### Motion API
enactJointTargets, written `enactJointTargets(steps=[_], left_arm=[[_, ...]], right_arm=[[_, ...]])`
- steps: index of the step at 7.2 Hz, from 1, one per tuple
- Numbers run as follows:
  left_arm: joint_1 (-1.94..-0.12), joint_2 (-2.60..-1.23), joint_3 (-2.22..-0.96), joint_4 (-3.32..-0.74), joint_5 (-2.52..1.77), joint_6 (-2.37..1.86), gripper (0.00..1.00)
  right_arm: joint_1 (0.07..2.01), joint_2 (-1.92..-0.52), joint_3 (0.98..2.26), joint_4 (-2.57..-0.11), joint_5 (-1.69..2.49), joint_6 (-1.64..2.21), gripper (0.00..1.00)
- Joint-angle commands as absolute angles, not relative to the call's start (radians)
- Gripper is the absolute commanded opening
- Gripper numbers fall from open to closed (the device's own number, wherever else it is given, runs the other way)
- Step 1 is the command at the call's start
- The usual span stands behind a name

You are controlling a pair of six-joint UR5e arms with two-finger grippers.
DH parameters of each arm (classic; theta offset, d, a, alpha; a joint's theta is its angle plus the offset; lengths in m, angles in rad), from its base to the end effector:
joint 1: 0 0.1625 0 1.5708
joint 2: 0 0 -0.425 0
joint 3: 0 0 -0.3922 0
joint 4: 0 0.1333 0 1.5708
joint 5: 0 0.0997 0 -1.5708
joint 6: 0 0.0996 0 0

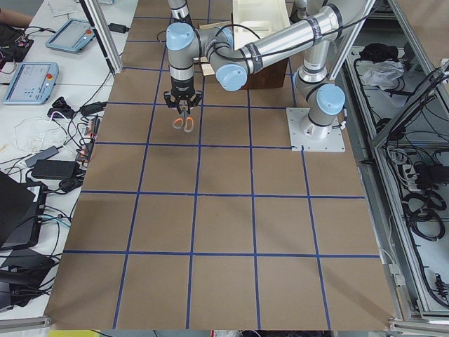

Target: Place scissors in drawer with both arms

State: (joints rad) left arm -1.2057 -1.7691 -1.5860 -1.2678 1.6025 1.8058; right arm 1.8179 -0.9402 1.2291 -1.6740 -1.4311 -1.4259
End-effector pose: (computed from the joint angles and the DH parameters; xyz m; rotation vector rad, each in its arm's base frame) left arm 0.0838 -0.5838 0.4058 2.0087 2.2919 -0.0209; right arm 0.3155 -0.6489 0.2787 -2.1552 1.9711 0.1125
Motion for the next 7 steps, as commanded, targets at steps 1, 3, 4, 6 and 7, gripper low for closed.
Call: enactJointTargets(steps=[1,3,4,6,7], left_arm=[[-1.280,-1.758,-1.586,-1.276,1.601,1.758,0.00],[-1.339,-1.753,-1.586,-1.290,1.601,1.713,0.00],[-1.360,-1.756,-1.586,-1.296,1.600,1.682,0.00],[-1.440,-1.753,-1.586,-1.302,1.600,1.581,0.00],[-1.478,-1.755,-1.586,-1.305,1.598,1.506,0.00]], right_arm=[[1.816,-0.934,1.227,-1.692,-1.430,-1.424,0.36],[1.815,-0.945,1.229,-1.690,-1.437,-1.399,1.00],[1.815,-0.974,1.229,-1.690,-1.428,-1.293,1.00],[1.793,-1.069,1.232,-1.689,-1.443,-1.148,1.00],[1.754,-1.130,1.245,-1.668,-1.434,-1.034,1.00]])
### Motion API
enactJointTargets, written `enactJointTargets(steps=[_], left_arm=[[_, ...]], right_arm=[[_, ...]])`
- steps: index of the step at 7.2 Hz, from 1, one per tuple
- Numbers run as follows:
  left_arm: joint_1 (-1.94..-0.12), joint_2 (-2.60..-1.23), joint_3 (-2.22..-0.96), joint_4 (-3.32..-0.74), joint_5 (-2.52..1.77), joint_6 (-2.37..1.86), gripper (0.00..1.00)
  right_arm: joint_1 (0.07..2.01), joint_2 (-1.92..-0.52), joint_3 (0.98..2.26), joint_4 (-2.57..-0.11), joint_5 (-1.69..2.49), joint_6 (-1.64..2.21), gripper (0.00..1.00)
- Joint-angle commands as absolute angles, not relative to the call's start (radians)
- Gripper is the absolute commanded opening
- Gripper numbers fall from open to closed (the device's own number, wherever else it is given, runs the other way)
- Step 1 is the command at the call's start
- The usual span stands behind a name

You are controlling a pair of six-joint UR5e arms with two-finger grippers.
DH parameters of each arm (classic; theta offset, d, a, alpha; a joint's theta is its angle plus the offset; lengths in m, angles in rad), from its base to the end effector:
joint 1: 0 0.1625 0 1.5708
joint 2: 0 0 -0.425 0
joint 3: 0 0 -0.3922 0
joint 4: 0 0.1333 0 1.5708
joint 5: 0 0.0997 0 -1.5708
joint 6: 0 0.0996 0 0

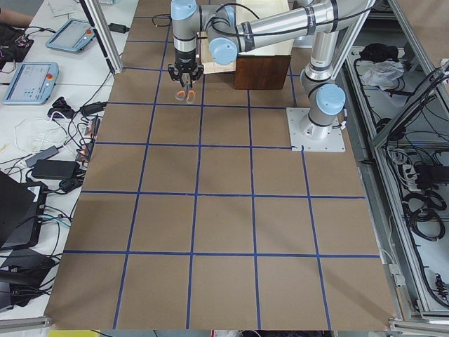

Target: Place scissors in drawer with both arms

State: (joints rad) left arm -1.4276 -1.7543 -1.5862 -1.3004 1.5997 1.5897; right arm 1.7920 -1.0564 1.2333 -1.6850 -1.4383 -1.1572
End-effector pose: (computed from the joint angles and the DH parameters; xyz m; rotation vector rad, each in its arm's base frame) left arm -0.0479 -0.5814 0.4107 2.0294 2.3011 -0.0372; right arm 0.2939 -0.6396 0.3587 -1.8999 2.3155 -0.0058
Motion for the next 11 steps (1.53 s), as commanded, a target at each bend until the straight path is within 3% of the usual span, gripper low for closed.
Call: enactJointTargets(steps=[1,5,8,11], left_arm=[[-1.532,-1.756,-1.586,-1.305,1.598,1.418,0.00],[-1.737,-1.779,-1.586,-1.330,1.560,1.111,0.00],[-1.896,-1.784,-1.580,-1.316,1.531,0.944,0.00],[-1.950,-1.825,-1.574,-1.302,1.488,0.904,0.00]], right_arm=[[1.718,-1.213,1.274,-1.599,-1.442,-0.964,1.00],[1.568,-1.582,1.538,-1.488,-1.468,-0.580,1.00],[1.571,-1.727,1.554,-1.330,-1.551,-0.172,1.00],[1.571,-1.743,1.542,-1.470,-1.543,-0.147,1.00]])
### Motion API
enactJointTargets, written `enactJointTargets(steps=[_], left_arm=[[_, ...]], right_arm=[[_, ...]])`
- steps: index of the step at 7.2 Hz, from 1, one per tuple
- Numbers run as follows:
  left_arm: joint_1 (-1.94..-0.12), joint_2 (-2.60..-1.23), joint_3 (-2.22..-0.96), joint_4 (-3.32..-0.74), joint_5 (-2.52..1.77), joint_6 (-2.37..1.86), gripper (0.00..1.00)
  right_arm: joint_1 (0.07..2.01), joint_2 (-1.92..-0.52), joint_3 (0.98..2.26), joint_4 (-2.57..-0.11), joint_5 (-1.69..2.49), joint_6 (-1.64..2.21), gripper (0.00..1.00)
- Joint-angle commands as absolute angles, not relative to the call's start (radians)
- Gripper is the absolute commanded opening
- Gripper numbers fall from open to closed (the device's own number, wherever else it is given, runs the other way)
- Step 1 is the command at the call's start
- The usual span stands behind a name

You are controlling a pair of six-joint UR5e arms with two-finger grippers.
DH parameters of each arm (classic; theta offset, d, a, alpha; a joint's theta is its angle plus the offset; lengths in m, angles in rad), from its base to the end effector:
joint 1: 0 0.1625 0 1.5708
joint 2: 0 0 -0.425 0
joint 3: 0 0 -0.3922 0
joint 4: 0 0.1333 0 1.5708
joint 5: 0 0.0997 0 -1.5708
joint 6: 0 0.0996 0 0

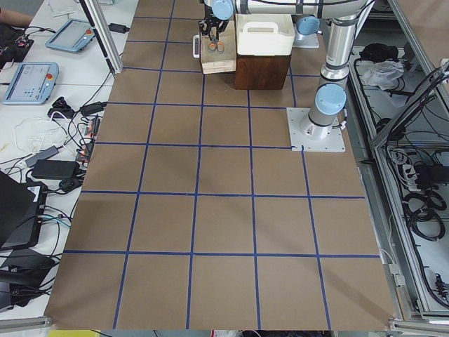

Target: Place scissors in drawer with both arms

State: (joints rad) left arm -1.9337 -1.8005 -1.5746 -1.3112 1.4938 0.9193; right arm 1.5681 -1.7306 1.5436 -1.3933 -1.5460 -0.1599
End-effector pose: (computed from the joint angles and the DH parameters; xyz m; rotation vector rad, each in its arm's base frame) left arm -0.3379 -0.4927 0.3889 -1.8397 -2.4626 0.0711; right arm 0.1346 -0.4187 0.5564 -0.2450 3.1080 -0.0179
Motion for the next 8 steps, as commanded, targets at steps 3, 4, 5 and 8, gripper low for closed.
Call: enactJointTargets(steps=[3,4,5,8], left_arm=[[-1.980,-1.890,-1.574,-1.243,1.489,0.897,0.00],[-1.993,-1.899,-1.577,-1.241,1.491,0.897,0.00],[-1.999,-1.904,-1.585,-1.239,1.490,0.899,0.21],[-2.002,-1.904,-1.569,-1.239,1.485,0.879,0.75]], right_arm=[[1.569,-1.732,1.551,-1.485,-1.546,-0.143,1.00],[1.571,-1.720,1.552,-1.494,-1.548,-0.143,1.00],[1.571,-1.717,1.560,-1.499,-1.546,-0.134,1.00],[1.571,-1.717,1.571,-1.532,-1.542,-0.130,1.00]])
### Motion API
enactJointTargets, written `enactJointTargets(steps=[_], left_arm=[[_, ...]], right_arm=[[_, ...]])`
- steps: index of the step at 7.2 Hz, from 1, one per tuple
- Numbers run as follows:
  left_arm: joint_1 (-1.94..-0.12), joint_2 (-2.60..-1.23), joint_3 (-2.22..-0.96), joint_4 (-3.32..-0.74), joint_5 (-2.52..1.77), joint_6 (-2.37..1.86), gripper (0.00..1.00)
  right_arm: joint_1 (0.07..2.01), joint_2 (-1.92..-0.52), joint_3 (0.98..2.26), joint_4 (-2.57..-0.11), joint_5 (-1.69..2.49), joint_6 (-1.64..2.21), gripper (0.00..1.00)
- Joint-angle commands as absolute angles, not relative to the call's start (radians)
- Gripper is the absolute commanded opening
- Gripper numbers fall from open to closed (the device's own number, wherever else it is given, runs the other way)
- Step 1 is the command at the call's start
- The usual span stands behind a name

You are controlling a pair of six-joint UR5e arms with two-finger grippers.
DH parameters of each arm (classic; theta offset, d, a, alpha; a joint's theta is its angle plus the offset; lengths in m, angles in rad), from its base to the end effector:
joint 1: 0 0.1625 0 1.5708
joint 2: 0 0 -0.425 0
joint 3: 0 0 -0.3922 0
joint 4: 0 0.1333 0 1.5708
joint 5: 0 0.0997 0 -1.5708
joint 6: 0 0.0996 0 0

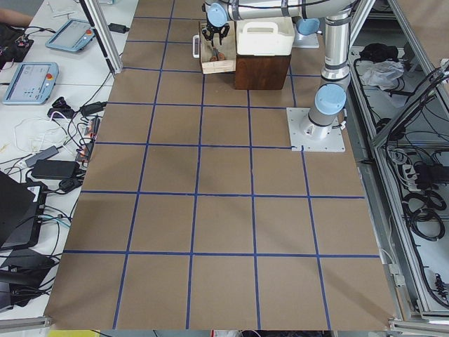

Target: Place scissors in drawer with both arms

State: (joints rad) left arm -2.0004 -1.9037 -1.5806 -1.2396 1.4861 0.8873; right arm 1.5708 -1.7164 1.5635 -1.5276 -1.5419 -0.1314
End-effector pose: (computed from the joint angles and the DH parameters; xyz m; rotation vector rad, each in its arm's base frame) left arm -0.3816 -0.4927 0.3320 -1.8696 -2.4179 0.0122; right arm 0.1362 -0.4360 0.5547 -0.2070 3.1083 -0.1736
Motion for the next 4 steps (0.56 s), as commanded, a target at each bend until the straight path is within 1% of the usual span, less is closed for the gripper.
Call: enactJointTargets(steps=[1,2,3,4], left_arm=[[-1.990,-1.869,-1.563,-1.249,1.491,0.867,0.81],[-1.967,-1.844,-1.552,-1.253,1.491,0.862,0.86],[-1.912,-1.810,-1.534,-1.300,1.491,0.862,0.87],[-1.832,-1.775,-1.520,-1.419,1.488,0.859,0.88]], right_arm=[[1.571,-1.718,1.571,-1.539,-1.545,-0.132,1.00],[1.566,-1.723,1.571,-1.528,-1.549,-0.133,1.00],[1.569,-1.720,1.572,-1.538,-1.548,-0.132,1.00],[1.569,-1.723,1.571,-1.537,-1.548,-0.130,1.00]])
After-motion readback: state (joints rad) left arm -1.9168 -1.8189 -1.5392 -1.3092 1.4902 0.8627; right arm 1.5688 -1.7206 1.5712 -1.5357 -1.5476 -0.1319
